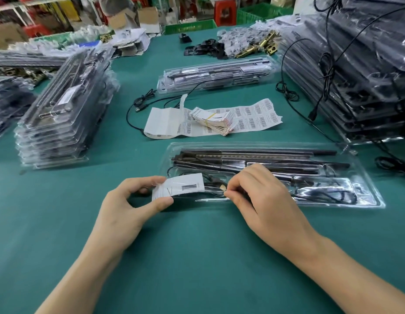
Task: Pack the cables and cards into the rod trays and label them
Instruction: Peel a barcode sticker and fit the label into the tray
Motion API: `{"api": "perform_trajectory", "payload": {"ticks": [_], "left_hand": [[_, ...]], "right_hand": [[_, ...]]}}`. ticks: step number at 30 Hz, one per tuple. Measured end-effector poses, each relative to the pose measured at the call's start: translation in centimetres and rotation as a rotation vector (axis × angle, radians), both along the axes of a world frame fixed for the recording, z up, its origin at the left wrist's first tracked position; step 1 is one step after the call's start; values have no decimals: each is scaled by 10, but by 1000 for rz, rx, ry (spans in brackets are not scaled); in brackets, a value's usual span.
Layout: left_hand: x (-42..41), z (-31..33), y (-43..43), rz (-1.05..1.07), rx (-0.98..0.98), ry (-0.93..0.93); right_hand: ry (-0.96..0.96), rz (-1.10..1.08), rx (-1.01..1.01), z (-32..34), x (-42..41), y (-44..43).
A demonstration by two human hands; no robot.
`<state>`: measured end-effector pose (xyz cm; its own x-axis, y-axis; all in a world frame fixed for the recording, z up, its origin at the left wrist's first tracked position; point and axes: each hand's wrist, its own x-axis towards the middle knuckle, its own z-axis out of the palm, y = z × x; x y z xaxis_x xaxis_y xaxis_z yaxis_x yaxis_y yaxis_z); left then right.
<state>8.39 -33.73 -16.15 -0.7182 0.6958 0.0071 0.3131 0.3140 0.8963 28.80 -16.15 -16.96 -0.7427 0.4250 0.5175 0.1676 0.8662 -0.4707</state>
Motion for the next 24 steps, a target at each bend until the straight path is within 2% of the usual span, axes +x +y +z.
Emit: {"api": "perform_trajectory", "payload": {"ticks": [4, 8, 12, 19, 21, 24], "left_hand": [[4, 4, -2, -25, -40, 36], [21, -3, 6, 116, 56, -2], [31, -11, 10, 224, 98, 79], [35, -13, 4, 283, 137, 138], [40, -10, 3, 248, 117, 240], [45, -4, -4, 119, -36, 673]], "right_hand": [[-10, 8, -4, -2, 0, 0], [-3, 16, -20, -1, 1, 1], [-7, 15, -24, 0, 1, 0], [-29, 21, -30, 1, 1, 0], [-36, 19, -28, 1, 1, 0], [-41, 27, -42, 1, 2, 0]]}}
